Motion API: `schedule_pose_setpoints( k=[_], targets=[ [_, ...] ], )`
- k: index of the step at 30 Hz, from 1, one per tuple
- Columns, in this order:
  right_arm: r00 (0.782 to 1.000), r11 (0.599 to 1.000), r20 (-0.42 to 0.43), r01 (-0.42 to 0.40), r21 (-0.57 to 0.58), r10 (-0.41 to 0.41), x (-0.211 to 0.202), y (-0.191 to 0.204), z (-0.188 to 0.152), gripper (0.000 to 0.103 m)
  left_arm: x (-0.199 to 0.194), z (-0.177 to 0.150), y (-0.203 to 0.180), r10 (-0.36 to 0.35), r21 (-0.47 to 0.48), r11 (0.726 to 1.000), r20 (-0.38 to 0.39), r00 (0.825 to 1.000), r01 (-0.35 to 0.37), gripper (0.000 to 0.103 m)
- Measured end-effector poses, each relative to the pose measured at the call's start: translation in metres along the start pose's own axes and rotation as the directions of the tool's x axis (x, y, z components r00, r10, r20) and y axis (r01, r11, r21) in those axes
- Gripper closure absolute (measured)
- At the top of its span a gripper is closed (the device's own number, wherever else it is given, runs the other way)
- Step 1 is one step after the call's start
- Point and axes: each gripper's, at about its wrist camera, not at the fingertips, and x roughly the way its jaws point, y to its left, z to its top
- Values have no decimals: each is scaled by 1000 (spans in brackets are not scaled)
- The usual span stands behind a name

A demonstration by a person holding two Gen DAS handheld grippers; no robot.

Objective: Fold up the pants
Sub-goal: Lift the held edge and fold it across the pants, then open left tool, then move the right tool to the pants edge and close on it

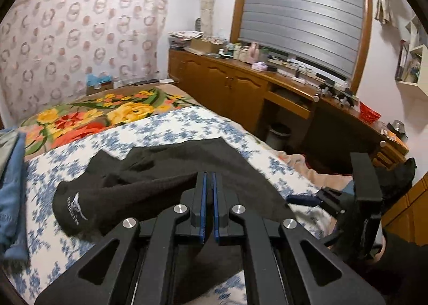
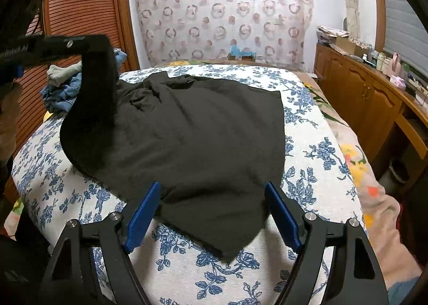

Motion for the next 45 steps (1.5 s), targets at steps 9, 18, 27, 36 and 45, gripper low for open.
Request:
schedule_pose_setpoints(
  k=[9,18,27,36,45],
  targets=[
    [1000,1000,6,7,17,-7,-4,-7,-1,22,20,4,-5,-24,-14,1000,-34,999,24,98],
    [1000,1000,12,3,26,-3,-5,-8,0,23,15,-7,2,72,-6,997,-41,997,-72,81],
    [1000,999,22,-17,28,17,0,-7,9,32,-7,-25,32,133,-56,989,-23,991,-134,23],
    [998,999,38,-50,-5,50,11,0,27,42,11,-65,58,183,-91,976,-148,972,-198,23],
    [994,994,40,-104,-23,105,33,10,52,55,15,-94,60,189,-86,974,-213,958,-212,23]
  ],
)
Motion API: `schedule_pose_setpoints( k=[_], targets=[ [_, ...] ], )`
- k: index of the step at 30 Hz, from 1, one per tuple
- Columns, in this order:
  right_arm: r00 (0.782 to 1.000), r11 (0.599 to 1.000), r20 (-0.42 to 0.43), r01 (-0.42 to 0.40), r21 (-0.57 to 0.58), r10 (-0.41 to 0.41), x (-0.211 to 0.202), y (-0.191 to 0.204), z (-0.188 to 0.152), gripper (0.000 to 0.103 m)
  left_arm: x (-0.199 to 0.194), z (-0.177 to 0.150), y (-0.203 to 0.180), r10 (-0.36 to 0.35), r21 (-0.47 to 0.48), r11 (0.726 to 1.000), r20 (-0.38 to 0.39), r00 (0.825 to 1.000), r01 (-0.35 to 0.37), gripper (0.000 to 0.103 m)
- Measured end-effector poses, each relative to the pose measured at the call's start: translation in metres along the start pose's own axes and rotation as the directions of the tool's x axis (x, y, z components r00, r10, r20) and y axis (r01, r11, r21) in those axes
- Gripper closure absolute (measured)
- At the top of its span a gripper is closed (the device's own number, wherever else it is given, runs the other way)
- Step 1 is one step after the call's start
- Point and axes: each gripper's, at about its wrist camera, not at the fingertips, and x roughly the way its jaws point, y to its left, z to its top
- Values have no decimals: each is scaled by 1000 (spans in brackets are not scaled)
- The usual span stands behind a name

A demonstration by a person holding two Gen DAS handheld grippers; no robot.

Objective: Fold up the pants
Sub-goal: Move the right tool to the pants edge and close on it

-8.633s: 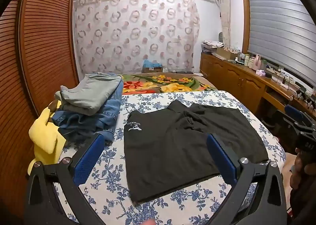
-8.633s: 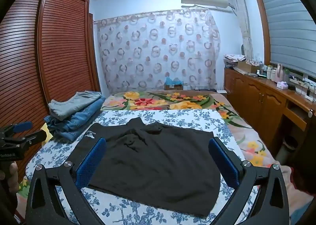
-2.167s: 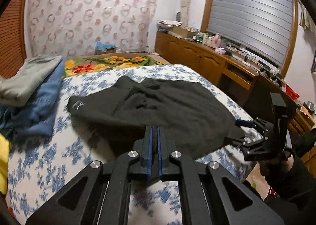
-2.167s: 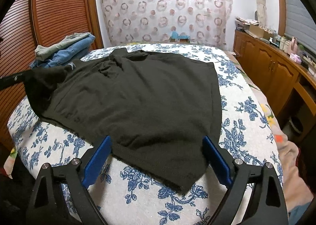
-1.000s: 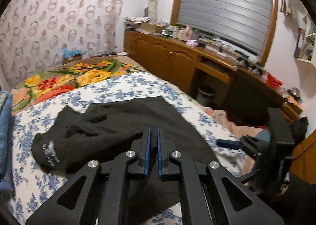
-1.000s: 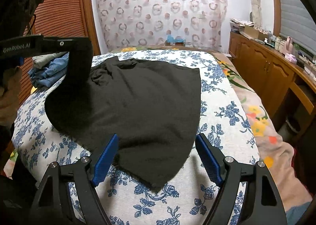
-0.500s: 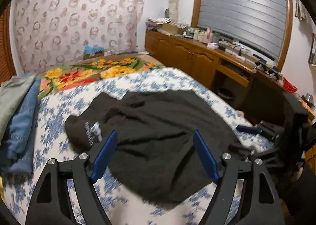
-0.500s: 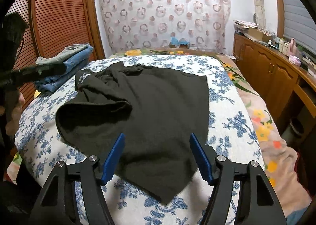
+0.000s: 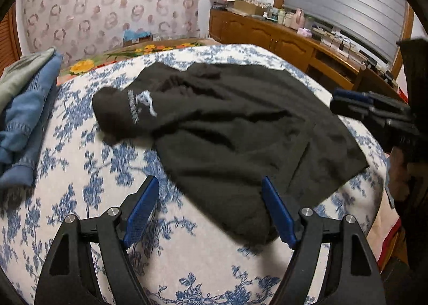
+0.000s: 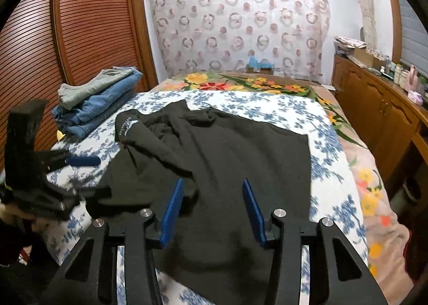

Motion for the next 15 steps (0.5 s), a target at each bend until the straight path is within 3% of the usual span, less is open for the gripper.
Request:
schedule_pose_setpoints(
  k=[11,15],
  targets=[
    [991,997,-112,-73,20,75,47,10,-2,58,-2,-6,7,-11,-33,999,1,1000,11,23],
    [986,995,-133,-98,25,100,58,11,1,69,-3,-7,9,-14,-40,999,7,1000,15,23]
  ],
)
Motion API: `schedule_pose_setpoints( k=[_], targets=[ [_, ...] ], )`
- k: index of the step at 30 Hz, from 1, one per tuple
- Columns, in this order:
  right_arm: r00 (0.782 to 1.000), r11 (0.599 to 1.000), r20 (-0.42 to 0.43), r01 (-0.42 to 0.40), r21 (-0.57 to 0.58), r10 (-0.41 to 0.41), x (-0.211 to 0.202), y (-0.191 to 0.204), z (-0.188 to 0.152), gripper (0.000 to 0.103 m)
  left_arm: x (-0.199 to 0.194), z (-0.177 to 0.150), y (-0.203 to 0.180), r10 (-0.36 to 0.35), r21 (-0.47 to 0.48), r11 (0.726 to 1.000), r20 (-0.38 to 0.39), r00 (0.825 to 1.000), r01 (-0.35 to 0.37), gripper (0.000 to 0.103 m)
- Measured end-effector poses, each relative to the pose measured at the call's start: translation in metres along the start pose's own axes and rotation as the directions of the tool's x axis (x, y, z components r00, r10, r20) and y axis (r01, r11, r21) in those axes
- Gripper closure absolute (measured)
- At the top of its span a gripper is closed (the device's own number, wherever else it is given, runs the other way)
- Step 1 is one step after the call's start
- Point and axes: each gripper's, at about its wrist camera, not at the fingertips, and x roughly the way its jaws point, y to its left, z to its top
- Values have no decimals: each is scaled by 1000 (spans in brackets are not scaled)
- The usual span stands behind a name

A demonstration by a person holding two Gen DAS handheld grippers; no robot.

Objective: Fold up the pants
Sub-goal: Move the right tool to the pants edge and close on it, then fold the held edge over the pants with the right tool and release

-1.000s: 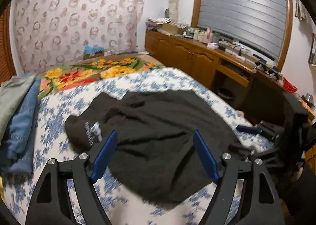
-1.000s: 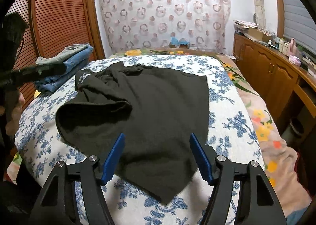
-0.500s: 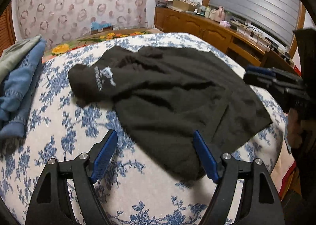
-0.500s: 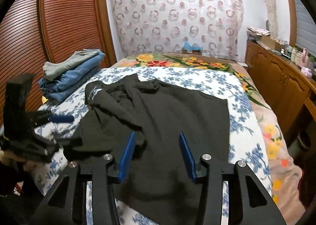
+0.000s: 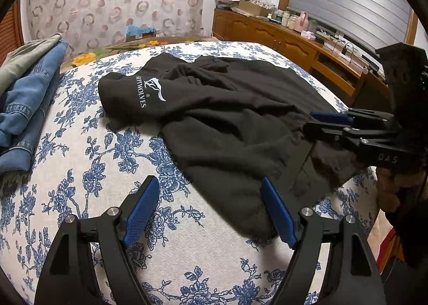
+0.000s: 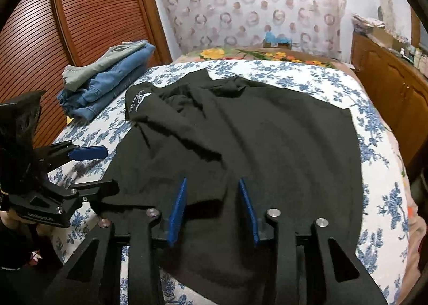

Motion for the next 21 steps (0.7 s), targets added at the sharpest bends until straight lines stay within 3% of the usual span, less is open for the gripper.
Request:
schedule_pose_setpoints(
  k=[4,7,15,21],
  targets=[
    [1000,1000,4,-25,-12,26,-1,6,1,92,-2,1,1,-1,-10,1000,11,1000,1,23],
    [999,1000,39,5,12,-6,-10,5,0,97,-9,1,4,11,-24,1000,51,999,-10,23],
    [977,999,210,37,10,-39,-60,9,-4,98,-22,6,9,18,-54,998,119,993,-12,23],
    [965,998,253,67,-6,-63,-83,14,-17,98,-24,10,-1,-2,-32,999,126,992,7,23]
  ],
)
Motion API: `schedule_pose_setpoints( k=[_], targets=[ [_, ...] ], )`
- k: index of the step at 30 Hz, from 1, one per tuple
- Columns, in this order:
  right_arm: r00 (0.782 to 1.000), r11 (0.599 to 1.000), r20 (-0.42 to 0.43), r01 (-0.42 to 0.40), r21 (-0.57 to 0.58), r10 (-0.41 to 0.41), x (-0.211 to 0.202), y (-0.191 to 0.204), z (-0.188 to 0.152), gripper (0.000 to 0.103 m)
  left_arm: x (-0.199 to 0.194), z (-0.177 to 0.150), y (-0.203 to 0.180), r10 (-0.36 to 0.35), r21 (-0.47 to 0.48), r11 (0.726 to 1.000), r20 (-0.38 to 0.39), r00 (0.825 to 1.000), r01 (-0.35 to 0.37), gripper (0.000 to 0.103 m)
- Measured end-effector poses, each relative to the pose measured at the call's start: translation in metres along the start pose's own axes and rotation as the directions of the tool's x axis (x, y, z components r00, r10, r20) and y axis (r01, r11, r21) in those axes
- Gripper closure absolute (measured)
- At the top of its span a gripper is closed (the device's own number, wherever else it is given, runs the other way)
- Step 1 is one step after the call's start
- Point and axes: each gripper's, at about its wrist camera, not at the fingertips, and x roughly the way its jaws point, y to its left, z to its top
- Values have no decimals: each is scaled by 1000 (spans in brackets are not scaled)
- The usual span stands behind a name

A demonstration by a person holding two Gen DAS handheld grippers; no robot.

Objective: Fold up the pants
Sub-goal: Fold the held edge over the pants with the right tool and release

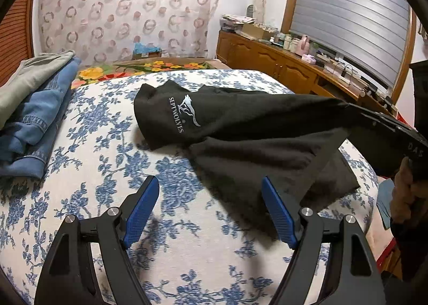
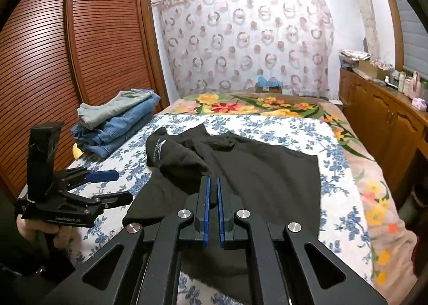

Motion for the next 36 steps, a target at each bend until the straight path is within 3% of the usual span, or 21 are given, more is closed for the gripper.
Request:
schedule_pose_setpoints(
  k=[24,36],
  targets=[
    [993,992,-56,107,64,-103,-65,-27,-29,98,9,3,-31,-41,66,997,-29,999,43,23],
    [975,984,-196,129,122,-103,-60,-39,-60,98,19,-3,-39,-20,97,995,-66,998,26,23]
  ],
)
